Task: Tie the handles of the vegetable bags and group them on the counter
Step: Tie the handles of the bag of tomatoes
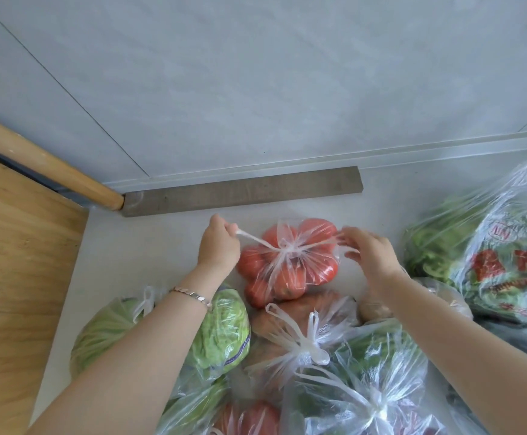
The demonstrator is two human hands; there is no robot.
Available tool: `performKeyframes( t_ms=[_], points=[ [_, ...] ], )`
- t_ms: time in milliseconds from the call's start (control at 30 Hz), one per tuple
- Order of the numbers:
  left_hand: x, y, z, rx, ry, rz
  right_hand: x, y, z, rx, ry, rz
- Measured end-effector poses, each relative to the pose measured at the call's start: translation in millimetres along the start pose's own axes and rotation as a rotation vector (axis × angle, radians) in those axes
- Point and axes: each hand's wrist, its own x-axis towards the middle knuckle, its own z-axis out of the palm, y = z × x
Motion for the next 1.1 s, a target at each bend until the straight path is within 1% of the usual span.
performKeyframes(
  t_ms=[33,67,100,133,167,200,300,333,400,467,567,600,667,733,800,900,1000,1033,1100],
  points=[
    [-4,6,1,-0.294,-0.033,-0.019,-3,-8,5,0.124,-0.079,-0.035],
    [-9,14,2,-0.589,-0.080,-0.065,-6,-15,12,0.187,-0.168,-0.078],
    [-14,20,4,-0.801,-0.127,-0.106,-9,-21,19,0.181,-0.244,-0.126],
    [-17,25,5,-0.866,-0.159,-0.099,-9,-26,27,0.136,-0.288,-0.173],
    [-20,30,7,-0.808,-0.190,-0.049,-8,-29,34,0.084,-0.298,-0.218],
    [-23,33,9,-0.698,-0.234,0.025,-7,-32,40,0.042,-0.287,-0.255],
    [-25,36,15,-0.396,-0.413,0.252,3,-36,47,-0.012,-0.195,-0.303],
    [-24,35,17,-0.342,-0.447,0.294,7,-36,48,-0.023,-0.172,-0.311],
    [-22,36,18,-0.291,-0.464,0.328,11,-36,51,-0.028,-0.163,-0.315],
    [-20,36,19,-0.304,-0.456,0.329,9,-35,54,0.019,-0.171,-0.304],
    [-17,38,22,-0.355,-0.399,0.249,6,-27,53,0.149,-0.130,-0.256],
    [-17,38,23,-0.378,-0.376,0.215,6,-21,52,0.128,-0.111,-0.240],
    [-19,37,24,-0.434,-0.356,0.157,4,-9,51,-0.058,-0.111,-0.231],
    [-20,38,24,-0.459,-0.328,0.125,0,-1,54,-0.263,-0.180,-0.267],
    [-22,39,24,-0.460,-0.308,0.118,-1,5,59,-0.357,-0.238,-0.303],
    [-24,40,24,-0.481,-0.309,0.123,0,8,62,-0.334,-0.203,-0.295],
    [-24,34,21,-0.542,-0.255,0.060,1,8,64,-0.248,-0.143,-0.197],
    [-22,30,21,-0.535,-0.219,0.065,1,8,65,-0.244,-0.132,-0.180],
    [-18,22,20,-0.440,-0.189,0.143,-1,7,66,-0.311,-0.150,-0.190]
  ],
)
